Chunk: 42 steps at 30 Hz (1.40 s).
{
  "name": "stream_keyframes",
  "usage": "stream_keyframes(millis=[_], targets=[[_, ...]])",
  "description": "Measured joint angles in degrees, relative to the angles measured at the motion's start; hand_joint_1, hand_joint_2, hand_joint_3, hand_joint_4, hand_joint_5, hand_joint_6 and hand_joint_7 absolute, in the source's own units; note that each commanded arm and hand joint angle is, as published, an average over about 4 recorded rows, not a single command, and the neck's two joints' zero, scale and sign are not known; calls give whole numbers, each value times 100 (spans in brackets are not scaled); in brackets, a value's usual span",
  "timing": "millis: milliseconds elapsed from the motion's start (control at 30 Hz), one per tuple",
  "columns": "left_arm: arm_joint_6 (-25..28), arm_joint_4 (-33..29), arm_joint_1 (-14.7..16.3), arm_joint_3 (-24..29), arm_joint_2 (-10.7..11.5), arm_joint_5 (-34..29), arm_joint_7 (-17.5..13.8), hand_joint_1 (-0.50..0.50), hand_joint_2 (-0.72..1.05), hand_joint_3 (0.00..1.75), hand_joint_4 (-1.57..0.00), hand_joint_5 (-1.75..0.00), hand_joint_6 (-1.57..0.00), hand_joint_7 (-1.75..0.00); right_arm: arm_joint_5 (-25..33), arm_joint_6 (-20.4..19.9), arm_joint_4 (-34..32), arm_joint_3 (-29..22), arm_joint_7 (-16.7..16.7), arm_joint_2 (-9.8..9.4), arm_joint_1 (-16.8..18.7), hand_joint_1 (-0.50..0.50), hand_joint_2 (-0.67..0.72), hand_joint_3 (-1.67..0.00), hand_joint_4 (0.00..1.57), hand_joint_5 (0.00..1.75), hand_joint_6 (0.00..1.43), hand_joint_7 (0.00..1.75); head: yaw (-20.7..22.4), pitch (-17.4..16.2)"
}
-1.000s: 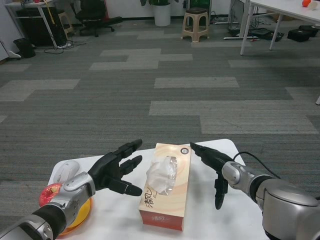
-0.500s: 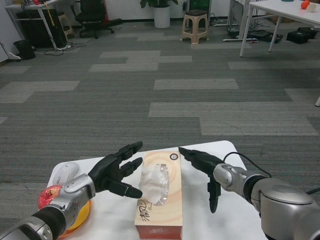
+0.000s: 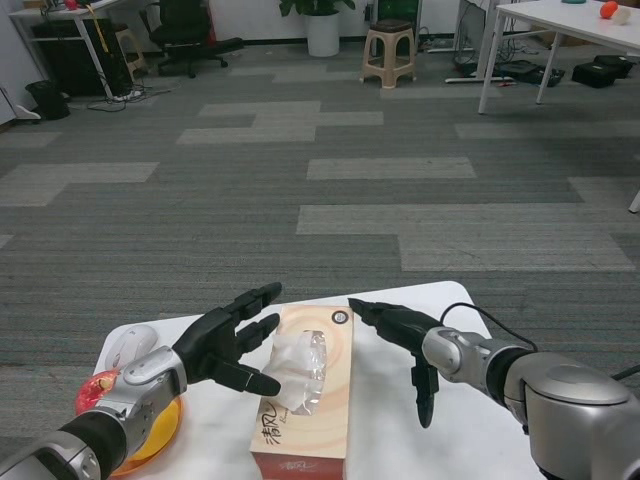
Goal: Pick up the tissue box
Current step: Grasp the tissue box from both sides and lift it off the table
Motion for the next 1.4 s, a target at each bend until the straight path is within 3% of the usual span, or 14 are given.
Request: stream_keyframes(millis=[333,533,667,767,1000,1133,1400], targets=[[2,0,-14,-23,9,-6,2,50,69,4,-7,0,0,0,31,0,-12,-65,42,3,3,-42,27,-16,0,0,0,0,113,-60],[3,-2,-13,-24,-41,-51,-6,50,69,9,-7,0,0,0,-2,-50,-35,-635,177,152,81,-42,22,-16,0,0,0,0,134,-76],[5,-3,-11,-26,-47,-111,-18,50,69,0,-9,0,0,0,-17,-76,-20,-1057,222,157,177,-44,22,-16,0,0,0,0,132,-85],[7,-4,-10,-27,-48,-125,-29,50,69,4,-11,0,0,0,-21,-85,-15,-1302,258,151,229,-44,22,-16,0,0,0,0,134,-99],[18,-42,18,-30,-48,-282,-52,50,69,9,-11,0,0,0,-28,-110,-39,-1780,339,91,365,-42,20,-16,0,0,0,0,136,-125],[23,-105,32,-32,-46,-410,-64,50,69,4,-11,0,0,0,-39,-115,-150,-2028,398,41,514,-46,15,-16,0,0,0,0,111,-143],[32,-278,155,54,-13,-697,-86,50,69,4,-11,0,0,0,-48,-123,-380,-2193,490,-119,694,-44,11,-16,0,0,0,0,109,-171]])
